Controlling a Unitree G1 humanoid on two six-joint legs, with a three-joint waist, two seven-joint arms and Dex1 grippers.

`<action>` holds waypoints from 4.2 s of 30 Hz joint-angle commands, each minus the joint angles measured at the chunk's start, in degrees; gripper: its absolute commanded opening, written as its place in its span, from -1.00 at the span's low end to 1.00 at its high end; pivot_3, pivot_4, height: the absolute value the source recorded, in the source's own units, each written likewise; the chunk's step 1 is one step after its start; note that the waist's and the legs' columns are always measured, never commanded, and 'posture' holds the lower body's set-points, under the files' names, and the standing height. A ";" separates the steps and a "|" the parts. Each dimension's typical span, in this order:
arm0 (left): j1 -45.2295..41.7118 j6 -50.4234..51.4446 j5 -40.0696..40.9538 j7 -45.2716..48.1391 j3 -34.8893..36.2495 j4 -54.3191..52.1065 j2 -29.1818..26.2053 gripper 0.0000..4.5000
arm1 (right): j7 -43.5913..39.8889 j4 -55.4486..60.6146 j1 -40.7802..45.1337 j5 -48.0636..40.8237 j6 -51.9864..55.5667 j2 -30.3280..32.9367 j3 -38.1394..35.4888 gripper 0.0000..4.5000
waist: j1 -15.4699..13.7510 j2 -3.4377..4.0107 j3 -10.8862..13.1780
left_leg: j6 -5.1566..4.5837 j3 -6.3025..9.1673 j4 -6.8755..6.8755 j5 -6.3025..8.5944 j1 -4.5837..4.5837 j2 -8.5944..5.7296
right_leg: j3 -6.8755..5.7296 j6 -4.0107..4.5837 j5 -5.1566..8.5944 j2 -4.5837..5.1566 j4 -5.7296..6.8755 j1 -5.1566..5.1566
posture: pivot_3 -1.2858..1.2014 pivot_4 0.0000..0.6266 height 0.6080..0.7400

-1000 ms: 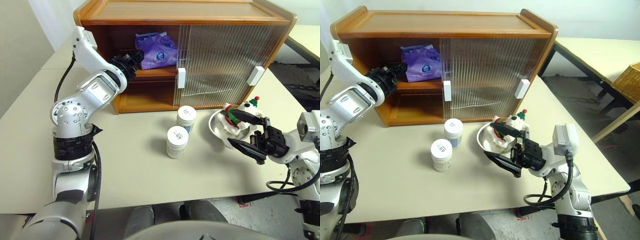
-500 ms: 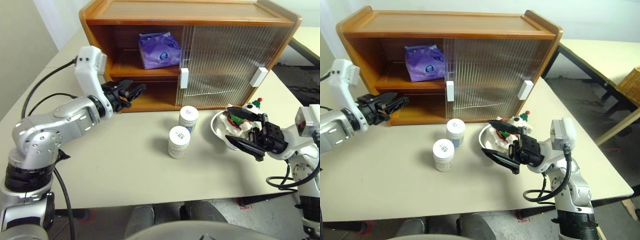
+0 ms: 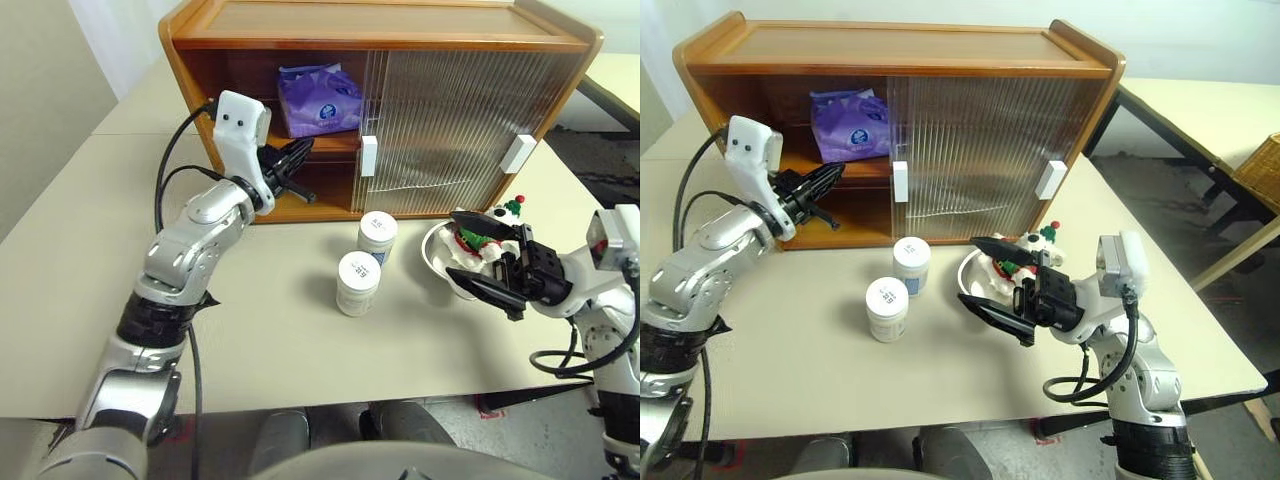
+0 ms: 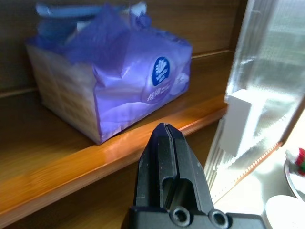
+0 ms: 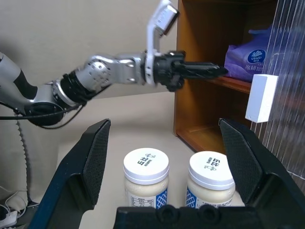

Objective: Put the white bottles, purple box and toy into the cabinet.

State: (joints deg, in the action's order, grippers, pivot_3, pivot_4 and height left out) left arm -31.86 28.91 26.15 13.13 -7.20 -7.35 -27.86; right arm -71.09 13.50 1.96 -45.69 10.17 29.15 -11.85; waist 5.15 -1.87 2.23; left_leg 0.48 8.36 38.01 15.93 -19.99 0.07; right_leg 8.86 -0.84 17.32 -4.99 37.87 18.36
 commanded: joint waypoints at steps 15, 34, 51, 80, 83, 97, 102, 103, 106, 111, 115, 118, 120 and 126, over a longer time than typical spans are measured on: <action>-6.58 -3.88 -14.88 -1.20 4.80 12.04 5.28 -0.99 | 1.54 1.87 -1.51 0.22 -0.01 -1.02 0.94 1.00 | 1.05 -0.02 -0.02 | -0.05 -0.06 0.04 -0.02 0.02 -0.05 | 0.00 -0.36 0.10 0.00 -0.03 -0.07 | -0.11 -0.91 1.00; 28.04 -8.95 5.65 41.70 13.85 -10.51 -11.53 0.99 | -4.57 0.54 -2.89 -1.07 3.41 4.55 0.89 1.00 | -0.06 0.07 -0.04 | -0.07 0.82 -0.11 0.09 0.02 0.30 | 0.00 1.32 0.22 0.15 -0.08 0.30 | -0.08 -0.87 1.00; 24.21 -19.29 -5.80 54.37 -2.23 1.71 -10.62 0.99 | -3.38 3.78 -3.15 -1.93 6.82 6.32 -0.32 1.00 | 0.52 0.51 -0.30 | -0.04 0.52 -0.16 0.09 -0.55 0.25 | -0.02 0.90 0.02 0.38 0.29 0.70 | -0.11 -0.87 1.00; 17.43 -24.43 -16.24 49.80 -11.02 16.68 3.18 0.72 | -0.82 5.05 -3.64 -1.27 6.94 5.57 -0.05 1.00 | 1.46 0.60 -0.36 | -0.14 0.59 0.02 0.05 -0.89 0.15 | 0.06 -0.28 0.28 0.61 0.24 0.82 | -0.14 -0.86 1.00; 17.46 -23.56 -14.53 49.27 -9.76 17.08 4.33 0.40 | -0.62 5.19 -3.90 -1.23 7.02 5.54 0.05 1.00 | 1.54 0.62 -0.37 | -0.15 0.56 0.02 0.05 -0.90 0.11 | 0.06 -0.31 0.29 0.59 0.23 0.81 | -0.14 -0.86 1.00; 25.86 -22.02 -12.12 40.13 0.67 6.19 0.95 0.40 | -1.08 3.68 -3.33 -0.69 6.56 5.18 0.69 1.00 | 2.86 0.61 -0.32 | -0.16 0.42 -0.01 0.04 -0.92 0.06 | 0.06 -0.41 0.37 0.50 0.20 0.83 | -0.13 -0.83 1.00; 24.50 -18.92 -13.53 28.03 6.62 4.23 3.23 0.40 | -1.55 2.94 -2.44 -0.45 6.50 4.80 1.32 1.00 | 2.46 0.62 -0.31 | -0.17 0.41 0.00 0.00 -0.90 0.01 | 0.03 -0.35 0.39 0.53 0.20 0.80 | -0.11 -0.83 1.00; 23.67 -18.40 -13.82 25.65 7.49 4.53 3.98 0.40 | -1.70 2.76 -2.24 -0.35 6.47 4.73 1.47 1.00 | 2.30 0.61 -0.31 | -0.18 0.41 0.00 0.00 -0.89 -0.01 | 0.03 -0.34 0.40 0.55 0.20 0.78 | -0.11 -0.84 1.00; 21.42 -16.84 -14.62 20.25 8.74 5.56 5.78 0.40 | -2.11 2.18 -1.86 -0.20 6.29 4.69 1.74 1.00 | 2.06 0.58 -0.29 | -0.18 0.38 0.02 -0.01 -0.90 -0.02 | 0.04 -0.36 0.38 0.58 0.19 0.76 | -0.11 -0.85 1.00; 17.33 -14.62 -17.22 13.16 8.55 8.73 8.73 0.40 | -3.10 1.18 -1.55 -0.18 5.86 4.86 1.61 1.00 | 1.50 0.58 -0.29 | -0.14 0.27 0.02 -0.03 -0.89 -0.48 | 0.05 -0.40 0.34 0.56 0.10 0.71 | -0.10 -0.86 1.00; 13.99 -13.46 -19.75 8.85 7.61 12.71 10.66 0.40 | -3.71 0.47 -1.24 -0.15 5.59 5.16 1.41 1.00 | 1.36 0.55 -0.28 | -0.14 0.34 0.02 -0.11 -0.87 -0.55 | 0.08 -0.44 0.34 0.58 0.09 0.66 | -0.11 -0.87 1.00; 12.07 -13.33 -21.56 6.16 7.21 15.43 11.86 0.40 | -3.96 0.29 -1.27 -0.19 5.44 5.30 1.29 1.00 | 1.20 0.54 -0.27 | -0.18 0.35 0.03 -0.13 -0.88 -0.59 | 0.09 -0.59 0.29 0.60 -0.01 0.62 | -0.11 -0.87 1.00; 11.17 -13.90 -22.08 4.90 7.31 16.88 12.56 0.40 | -3.89 0.51 -1.44 -0.20 5.45 5.30 1.35 1.00 | 1.19 0.53 -0.27 | -0.19 0.35 0.05 -0.13 -0.87 -0.62 | 0.10 -0.63 0.29 0.61 -0.04 0.57 | -0.11 -0.87 1.00; 7.37 -14.28 -23.62 0.60 7.19 21.23 15.73 0.40 | -4.14 0.62 -1.68 -0.26 5.52 5.45 1.38 1.00 | 1.09 0.48 -0.23 | -0.26 0.36 0.17 -0.13 -0.86 -0.75 | 0.08 -0.78 0.30 0.69 -0.06 0.46 | -0.11 -0.87 1.00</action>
State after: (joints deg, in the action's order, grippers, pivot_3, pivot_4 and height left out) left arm -23.13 15.55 3.13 15.00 0.00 13.16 -12.49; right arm -74.82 14.05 0.47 -46.35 15.97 34.09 -10.39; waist 6.24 -1.39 1.99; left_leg 0.20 8.72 38.23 15.81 -20.85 -0.69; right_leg 8.93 -1.64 17.62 -4.29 37.81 18.80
